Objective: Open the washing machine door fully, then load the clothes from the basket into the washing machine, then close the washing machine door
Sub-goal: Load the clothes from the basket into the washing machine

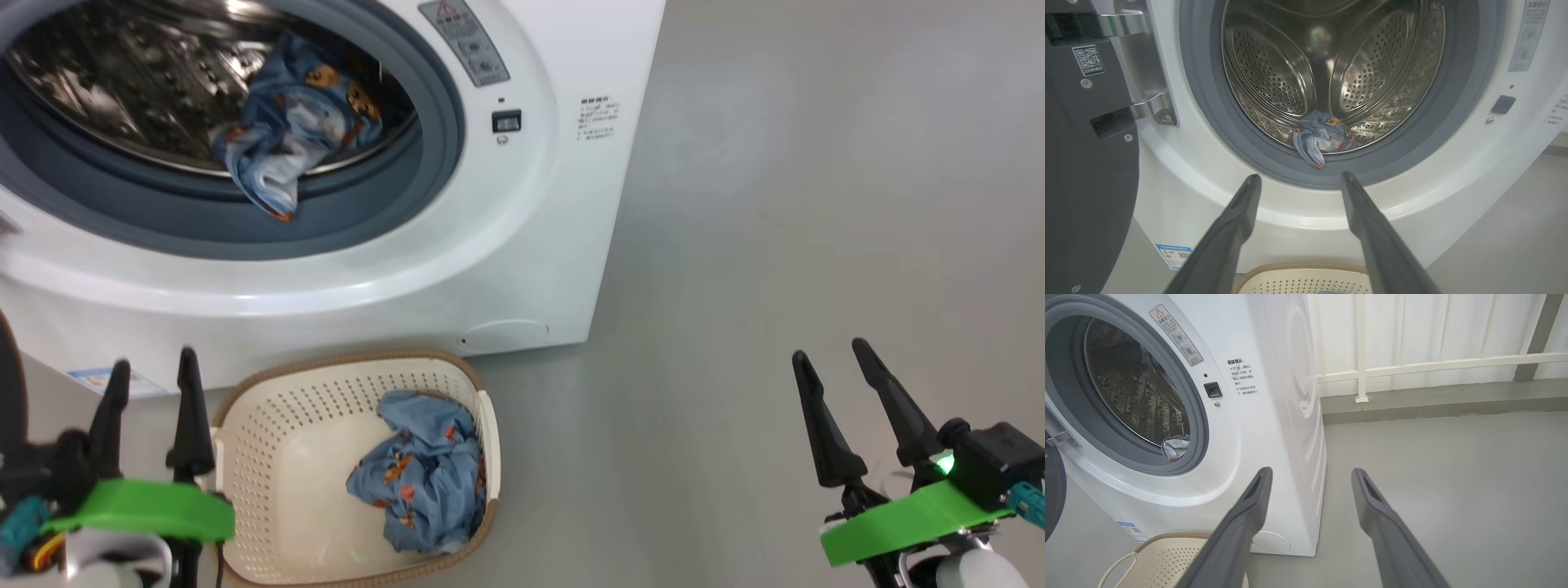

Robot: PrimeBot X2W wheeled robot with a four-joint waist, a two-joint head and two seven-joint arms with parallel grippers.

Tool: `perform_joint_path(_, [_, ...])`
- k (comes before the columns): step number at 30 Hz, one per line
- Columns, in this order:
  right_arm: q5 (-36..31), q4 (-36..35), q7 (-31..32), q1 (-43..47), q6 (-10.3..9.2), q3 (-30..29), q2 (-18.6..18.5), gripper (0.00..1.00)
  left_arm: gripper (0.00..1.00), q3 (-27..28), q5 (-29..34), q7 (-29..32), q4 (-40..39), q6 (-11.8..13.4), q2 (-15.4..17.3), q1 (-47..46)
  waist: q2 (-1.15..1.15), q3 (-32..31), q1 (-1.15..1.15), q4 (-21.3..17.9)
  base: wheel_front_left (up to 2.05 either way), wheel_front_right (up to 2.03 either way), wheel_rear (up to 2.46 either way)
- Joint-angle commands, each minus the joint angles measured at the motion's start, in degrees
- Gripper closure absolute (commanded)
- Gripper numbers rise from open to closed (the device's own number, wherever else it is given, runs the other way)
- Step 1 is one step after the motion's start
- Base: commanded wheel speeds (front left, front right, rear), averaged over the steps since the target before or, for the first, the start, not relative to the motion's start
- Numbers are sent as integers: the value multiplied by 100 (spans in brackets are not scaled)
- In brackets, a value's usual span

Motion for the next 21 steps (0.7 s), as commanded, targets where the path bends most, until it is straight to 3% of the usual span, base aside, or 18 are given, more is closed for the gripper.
perform_joint_path(1, [34,-114,-43,101,48,62,-91,0,0,237,47,-30,-205,-9,108,118,0,-186,0,24,0,0,0])
perform_joint_path(21, [54,-168,-43,603,48,-128,-131,0,0,468,142,-30,-882,-9,-22,1202,0,-628,0,20,0,0,0])
